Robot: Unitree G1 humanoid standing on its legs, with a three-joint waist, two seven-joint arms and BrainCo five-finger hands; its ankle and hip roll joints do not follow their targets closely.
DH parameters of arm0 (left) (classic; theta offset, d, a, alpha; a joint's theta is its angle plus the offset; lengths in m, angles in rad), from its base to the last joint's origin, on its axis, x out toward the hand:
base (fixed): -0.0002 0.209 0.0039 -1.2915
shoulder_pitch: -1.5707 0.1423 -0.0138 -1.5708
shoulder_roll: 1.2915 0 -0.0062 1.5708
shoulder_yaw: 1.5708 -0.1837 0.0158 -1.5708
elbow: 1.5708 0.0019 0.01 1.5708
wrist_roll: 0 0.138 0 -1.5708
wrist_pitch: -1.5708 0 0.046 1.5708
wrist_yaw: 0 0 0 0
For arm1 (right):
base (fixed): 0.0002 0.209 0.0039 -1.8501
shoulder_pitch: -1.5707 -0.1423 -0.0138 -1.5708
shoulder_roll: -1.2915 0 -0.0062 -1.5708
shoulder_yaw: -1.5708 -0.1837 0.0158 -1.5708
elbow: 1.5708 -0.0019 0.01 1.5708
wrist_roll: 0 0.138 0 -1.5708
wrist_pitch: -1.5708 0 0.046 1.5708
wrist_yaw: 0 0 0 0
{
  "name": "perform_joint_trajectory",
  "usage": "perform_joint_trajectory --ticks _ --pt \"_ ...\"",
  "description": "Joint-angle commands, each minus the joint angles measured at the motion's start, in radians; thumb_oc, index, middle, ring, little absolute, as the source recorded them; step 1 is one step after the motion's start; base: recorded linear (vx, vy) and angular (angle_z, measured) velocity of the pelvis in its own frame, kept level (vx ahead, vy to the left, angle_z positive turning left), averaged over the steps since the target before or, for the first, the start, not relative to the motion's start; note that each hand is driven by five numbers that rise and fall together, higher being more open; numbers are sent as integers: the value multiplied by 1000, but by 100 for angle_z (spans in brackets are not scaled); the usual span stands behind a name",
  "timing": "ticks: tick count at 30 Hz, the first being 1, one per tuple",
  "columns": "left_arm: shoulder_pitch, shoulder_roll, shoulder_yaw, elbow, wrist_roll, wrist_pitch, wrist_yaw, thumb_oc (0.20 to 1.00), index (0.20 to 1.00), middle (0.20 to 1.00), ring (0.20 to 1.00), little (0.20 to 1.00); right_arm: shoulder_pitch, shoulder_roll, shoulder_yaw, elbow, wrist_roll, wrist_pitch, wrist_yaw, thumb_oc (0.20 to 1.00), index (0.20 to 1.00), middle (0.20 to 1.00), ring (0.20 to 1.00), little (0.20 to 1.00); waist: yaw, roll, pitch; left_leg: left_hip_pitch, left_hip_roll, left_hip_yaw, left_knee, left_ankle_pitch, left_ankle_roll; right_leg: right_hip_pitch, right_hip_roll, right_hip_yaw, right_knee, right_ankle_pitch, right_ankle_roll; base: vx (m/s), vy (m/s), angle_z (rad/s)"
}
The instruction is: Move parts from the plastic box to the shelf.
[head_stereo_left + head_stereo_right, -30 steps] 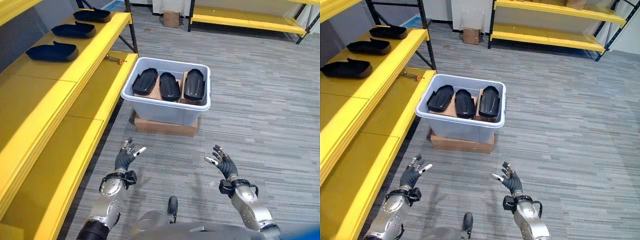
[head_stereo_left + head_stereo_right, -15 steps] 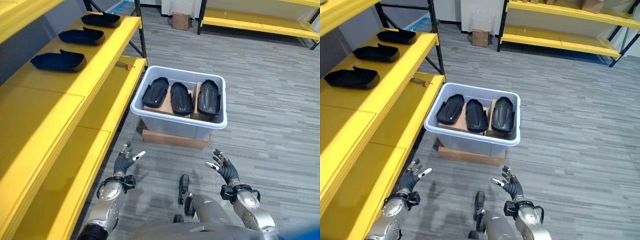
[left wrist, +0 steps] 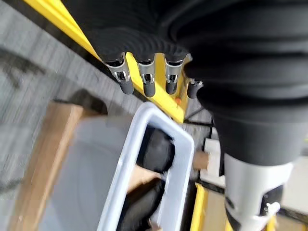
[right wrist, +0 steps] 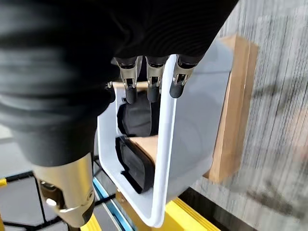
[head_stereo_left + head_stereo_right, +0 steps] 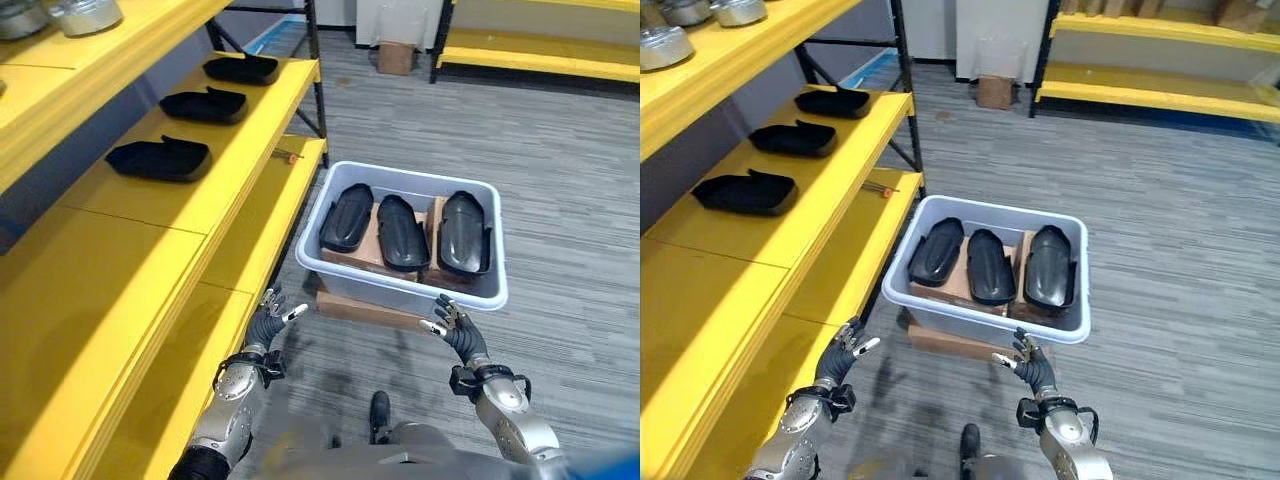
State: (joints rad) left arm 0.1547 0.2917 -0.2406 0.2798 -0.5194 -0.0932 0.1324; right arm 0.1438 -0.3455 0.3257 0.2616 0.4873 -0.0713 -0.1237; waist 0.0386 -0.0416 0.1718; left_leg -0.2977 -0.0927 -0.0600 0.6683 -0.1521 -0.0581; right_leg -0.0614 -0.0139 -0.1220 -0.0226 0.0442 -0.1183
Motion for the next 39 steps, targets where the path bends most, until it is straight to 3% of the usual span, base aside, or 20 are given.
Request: perform_joint_trajectory --ticks 1,2,3,5,6,8,9,13,20,39 --pt "20 22 7 -46 -9 -37 4 1000 1000 1000 1000 1000 -14 -11 -14 -57 -4 -64 -25 1000 1000 1000 1000 1000 -5 -19 -17 128 80 -9 -496 203 29 68 -3 27 -16 24 157 149 70 -15" --pt "24 22 9 -49 -8 -36 5 1000 1000 1000 1000 1000 -14 -11 -17 -58 -4 -64 -26 1000 1000 1000 1000 1000 0 -15 -14 134 102 -18 -553 230 23 74 1 32 -14 16 157 90 48 -21" --pt "26 22 8 -45 -3 -35 6 1000 1000 1000 1000 1000 -16 -11 -18 -52 -8 -68 -32 1000 1000 1000 1000 1000 5 0 -17 130 136 -41 -644 294 12 85 14 42 -17 1 154 130 99 -26" --pt "22 17 3 -42 9 -35 9 1000 1000 1000 1000 1000 -21 -13 -21 -51 -9 -70 -39 1000 1000 1000 1000 1000 6 19 -19 128 167 -48 -728 347 -14 102 18 58 -21 -12 157 136 159 -23" --pt "24 11 5 -37 8 -39 7 1000 1000 1000 1000 1000 -13 -3 -18 -46 -14 -62 -27 1000 1000 1000 1000 1000 2 42 -41 183 182 -50 -756 330 -20 106 29 67 -21 -20 164 83 140 -28" --pt "23 8 3 -35 8 -43 5 1000 1000 1000 1000 1000 -12 -2 -16 -43 -14 -62 -24 1000 1000 1000 1000 1000 1 53 -48 190 187 -41 -756 332 -35 107 27 67 -23 -20 163 102 218 -71" --pt "30 9 2 -43 6 -44 0 1000 1000 1000 1000 1000 4 5 -17 -44 -14 -51 -19 1000 1000 1000 1000 1000 -4 60 -68 231 175 -16 -756 303 -23 120 1 77 -32 -15 178 199 375 -107" --pt "40 22 9 -44 5 -41 1 1000 1000 1000 1000 1000 8 23 0 -48 -18 -41 -8 1000 1000 1000 1000 1000 -2 55 -79 281 158 40 -756 259 7 137 -43 114 -36 -4 206 110 214 -55" --pt "32 29 14 -63 1 -42 11 1000 1000 1000 1000 1000 6 32 19 -69 -21 -39 -5 1000 1000 1000 1000 1000 -9 44 -92 311 144 66 -756 225 26 145 -62 144 -46 2 224 36 56 -23" --pt "30 64 166 -383 -23 -128 14 1000 1000 1000 1000 1000 -7 -93 -123 -574 -23 -144 63 1000 1000 1000 1000 1000 -37 40 -77 316 158 107 -756 194 23 123 -67 169 -58 1 236 32 -6 -7"
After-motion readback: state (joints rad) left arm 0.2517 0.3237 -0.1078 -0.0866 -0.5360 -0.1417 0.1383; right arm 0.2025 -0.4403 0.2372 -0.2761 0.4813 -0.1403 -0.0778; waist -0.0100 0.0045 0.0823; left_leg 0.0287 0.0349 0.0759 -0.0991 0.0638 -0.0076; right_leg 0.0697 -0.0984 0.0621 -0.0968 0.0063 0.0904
